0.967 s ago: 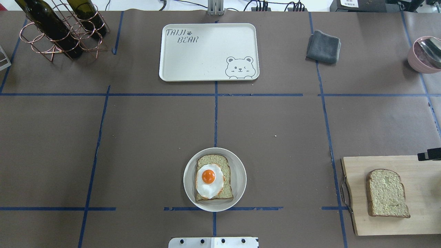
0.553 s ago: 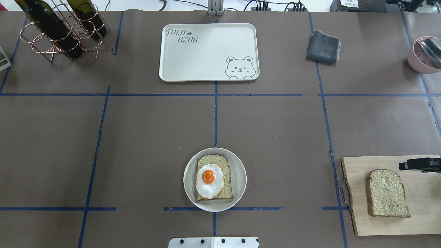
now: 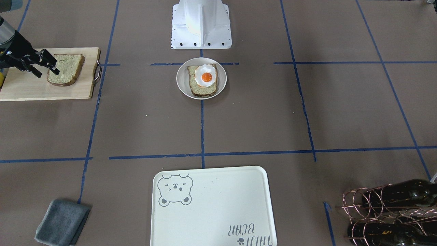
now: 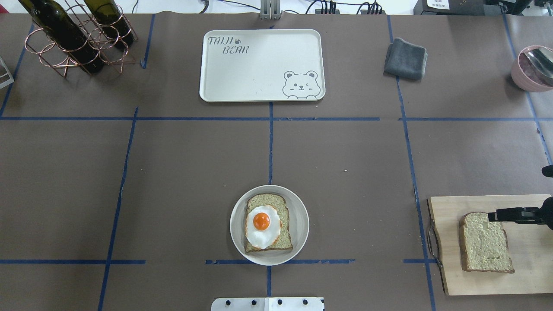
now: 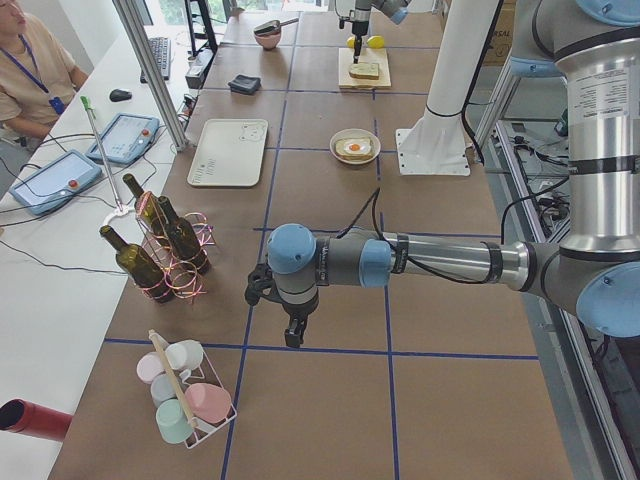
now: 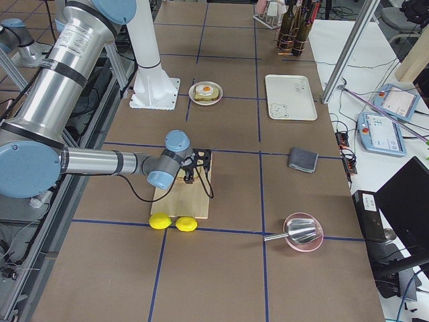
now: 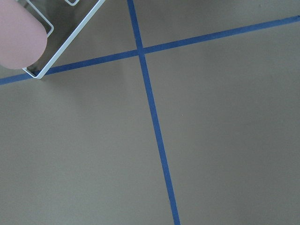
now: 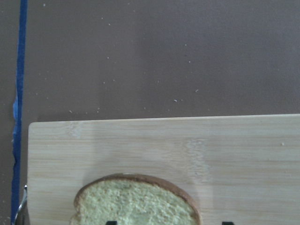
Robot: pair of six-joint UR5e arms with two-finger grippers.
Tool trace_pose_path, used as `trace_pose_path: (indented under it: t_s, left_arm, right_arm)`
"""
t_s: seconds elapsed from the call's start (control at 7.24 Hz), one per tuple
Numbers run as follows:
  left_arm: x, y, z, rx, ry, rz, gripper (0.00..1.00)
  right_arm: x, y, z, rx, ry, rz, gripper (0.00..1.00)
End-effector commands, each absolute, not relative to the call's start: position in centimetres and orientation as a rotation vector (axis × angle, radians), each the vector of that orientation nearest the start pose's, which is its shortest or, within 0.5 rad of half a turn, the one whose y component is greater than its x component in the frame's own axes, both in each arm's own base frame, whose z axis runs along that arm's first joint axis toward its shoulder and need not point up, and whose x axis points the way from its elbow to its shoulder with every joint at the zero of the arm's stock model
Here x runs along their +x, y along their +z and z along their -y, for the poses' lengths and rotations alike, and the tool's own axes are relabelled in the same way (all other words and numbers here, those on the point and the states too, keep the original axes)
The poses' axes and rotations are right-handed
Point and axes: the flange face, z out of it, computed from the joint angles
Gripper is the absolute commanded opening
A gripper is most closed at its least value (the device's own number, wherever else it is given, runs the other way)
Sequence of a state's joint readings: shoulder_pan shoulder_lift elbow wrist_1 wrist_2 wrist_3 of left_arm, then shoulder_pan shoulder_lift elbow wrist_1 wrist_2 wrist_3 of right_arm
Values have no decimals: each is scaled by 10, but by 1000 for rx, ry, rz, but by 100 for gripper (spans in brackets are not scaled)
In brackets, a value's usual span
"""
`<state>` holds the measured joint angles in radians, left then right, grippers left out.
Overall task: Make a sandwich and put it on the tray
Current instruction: 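Move the right gripper down over the bread slice on the cutting board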
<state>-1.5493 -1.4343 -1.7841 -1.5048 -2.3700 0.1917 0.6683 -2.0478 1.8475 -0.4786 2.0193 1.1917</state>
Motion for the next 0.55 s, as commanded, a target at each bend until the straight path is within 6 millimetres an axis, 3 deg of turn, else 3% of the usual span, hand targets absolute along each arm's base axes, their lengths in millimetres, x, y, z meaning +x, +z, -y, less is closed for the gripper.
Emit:
trace_pose_path:
  t_s: [0.0,0.41]
  left_arm:
    - [-53,622,435,78,206,-797,100]
    - [-53,624,435,74,204,-797,100]
  right_arm:
    - [-195,603,263,60,58,953,66]
    - [-199,604,260,48,43,952,59]
